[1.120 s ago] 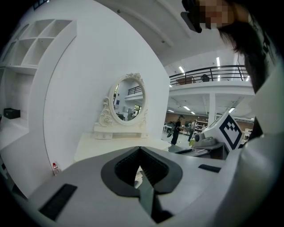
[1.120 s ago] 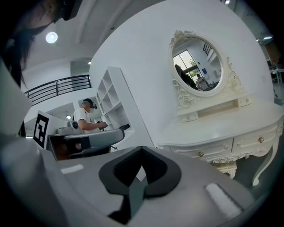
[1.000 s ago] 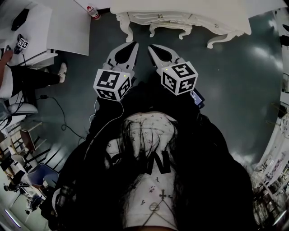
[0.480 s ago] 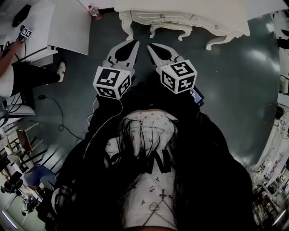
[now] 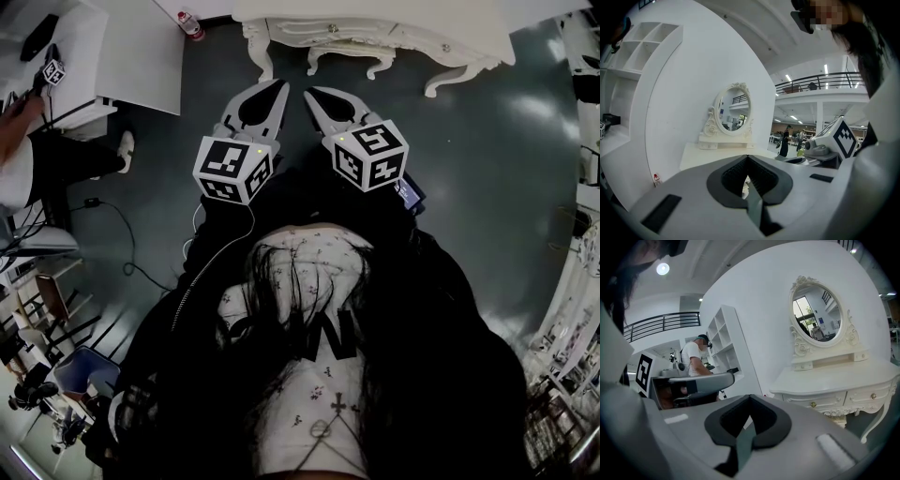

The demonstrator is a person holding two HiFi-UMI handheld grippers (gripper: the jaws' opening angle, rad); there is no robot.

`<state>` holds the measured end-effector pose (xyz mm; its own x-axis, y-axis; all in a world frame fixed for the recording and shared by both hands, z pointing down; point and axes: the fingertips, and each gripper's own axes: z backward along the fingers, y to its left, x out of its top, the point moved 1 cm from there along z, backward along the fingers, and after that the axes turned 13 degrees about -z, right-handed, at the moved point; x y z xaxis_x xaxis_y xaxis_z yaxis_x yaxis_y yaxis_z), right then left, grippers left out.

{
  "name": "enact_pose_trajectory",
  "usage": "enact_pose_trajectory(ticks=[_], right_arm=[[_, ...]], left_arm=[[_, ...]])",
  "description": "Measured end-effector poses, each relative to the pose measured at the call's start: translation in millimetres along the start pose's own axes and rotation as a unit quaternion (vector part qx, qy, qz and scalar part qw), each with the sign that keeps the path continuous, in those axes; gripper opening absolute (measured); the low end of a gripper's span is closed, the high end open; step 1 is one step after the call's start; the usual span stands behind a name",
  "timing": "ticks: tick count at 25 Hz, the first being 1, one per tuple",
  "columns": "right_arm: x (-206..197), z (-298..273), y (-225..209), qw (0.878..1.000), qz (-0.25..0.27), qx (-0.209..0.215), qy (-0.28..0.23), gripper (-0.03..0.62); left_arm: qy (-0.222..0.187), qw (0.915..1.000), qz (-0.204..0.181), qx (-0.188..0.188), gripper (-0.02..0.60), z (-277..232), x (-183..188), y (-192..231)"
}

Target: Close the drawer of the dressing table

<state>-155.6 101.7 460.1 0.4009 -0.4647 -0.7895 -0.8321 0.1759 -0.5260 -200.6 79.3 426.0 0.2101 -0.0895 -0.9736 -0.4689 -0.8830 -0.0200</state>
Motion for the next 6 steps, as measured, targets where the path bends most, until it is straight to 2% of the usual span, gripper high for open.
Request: enact_pose_trajectory(ticks=[6], right_arm=[[-1.3,-4.9,2.5,1.000,0.005,0.003,0.001,0.009]], left_arm=[[0.001,1.0000,-0.003,0.003,0.000,3.5,-1.2,3.5]])
